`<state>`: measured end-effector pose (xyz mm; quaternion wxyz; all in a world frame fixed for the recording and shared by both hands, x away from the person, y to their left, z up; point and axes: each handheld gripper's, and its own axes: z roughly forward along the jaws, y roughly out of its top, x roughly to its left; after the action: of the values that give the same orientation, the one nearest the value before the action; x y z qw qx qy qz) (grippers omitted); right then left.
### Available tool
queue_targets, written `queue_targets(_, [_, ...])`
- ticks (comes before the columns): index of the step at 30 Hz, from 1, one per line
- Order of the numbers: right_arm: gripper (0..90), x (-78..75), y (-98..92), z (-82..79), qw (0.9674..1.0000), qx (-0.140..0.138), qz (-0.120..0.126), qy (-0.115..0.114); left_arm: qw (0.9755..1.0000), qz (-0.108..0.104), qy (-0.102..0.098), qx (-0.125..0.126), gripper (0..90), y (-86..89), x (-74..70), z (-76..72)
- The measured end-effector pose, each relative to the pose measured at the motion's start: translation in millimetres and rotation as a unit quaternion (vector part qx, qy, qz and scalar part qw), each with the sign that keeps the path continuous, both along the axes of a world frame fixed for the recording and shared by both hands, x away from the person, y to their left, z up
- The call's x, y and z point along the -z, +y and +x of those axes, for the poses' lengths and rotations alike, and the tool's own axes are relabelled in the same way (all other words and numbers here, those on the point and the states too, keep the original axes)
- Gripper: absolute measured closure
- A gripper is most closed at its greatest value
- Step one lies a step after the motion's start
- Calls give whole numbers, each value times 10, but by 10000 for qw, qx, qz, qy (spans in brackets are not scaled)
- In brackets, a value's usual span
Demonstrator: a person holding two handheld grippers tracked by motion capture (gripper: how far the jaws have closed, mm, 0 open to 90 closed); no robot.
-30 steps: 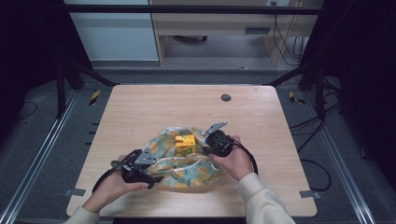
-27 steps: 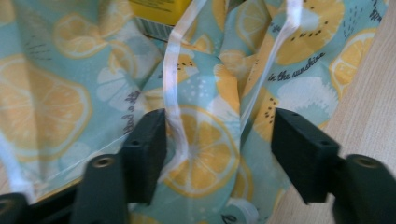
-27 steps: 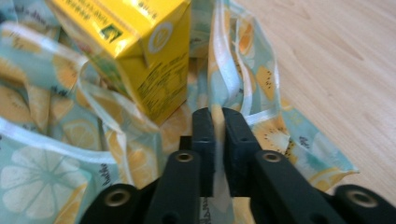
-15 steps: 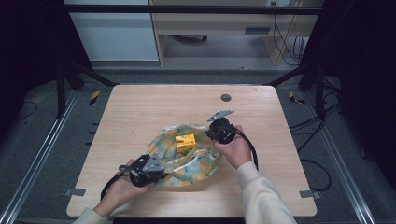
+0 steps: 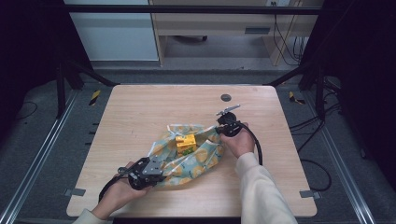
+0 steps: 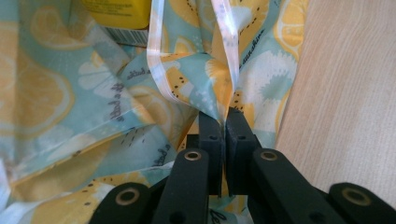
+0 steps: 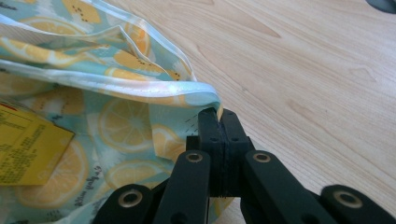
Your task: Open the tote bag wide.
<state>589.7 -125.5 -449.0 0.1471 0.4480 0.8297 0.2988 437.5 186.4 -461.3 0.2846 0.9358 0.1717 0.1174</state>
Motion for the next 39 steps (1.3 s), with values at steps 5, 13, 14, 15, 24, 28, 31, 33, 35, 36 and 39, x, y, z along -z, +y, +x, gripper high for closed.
queue_targets(5, [899,20,-22,-6,9999,56,-114,2,10000,39,-49,-54,873,50,16,-10])
queue_targets(13, [890,74,-94,-16,9999,122,19,46,9998,-72,-56,-150,872,115,2,-9])
queue_targets(14, [883,71,-100,-23,9999,117,45,45,9999,-66,-55,-147,872,120,1,-8])
queue_targets(15, [861,67,-111,-30,10000,85,49,9,9998,-74,-62,-151,870,121,2,-10])
queue_targets(24, [567,-151,-165,-213,9996,49,146,-244,9987,-343,-283,-252,737,170,-22,-17])
queue_targets(28, [428,-342,-224,-359,9978,20,412,-524,9974,-470,-404,-365,622,163,-70,-30])
queue_targets(31, [330,-482,-232,-473,9961,28,430,-766,9962,-548,-474,-474,512,153,-106,-40])
queue_targets(33, [316,-576,-238,-552,9948,-45,520,-875,9952,-603,-536,-546,451,154,-129,-45])
queue_targets(35, [286,-661,-238,-629,9937,-92,620,-931,9939,-727,-560,-619,367,154,-149,-44])
queue_targets(36, [278,-698,-236,-669,9930,-115,635,-988,9933,-764,-583,-645,342,157,-164,-42])
queue_targets(39, [218,-797,-221,-833,9914,-291,648,-1103,9915,-865,-666,-709,289,171,-231,-47])
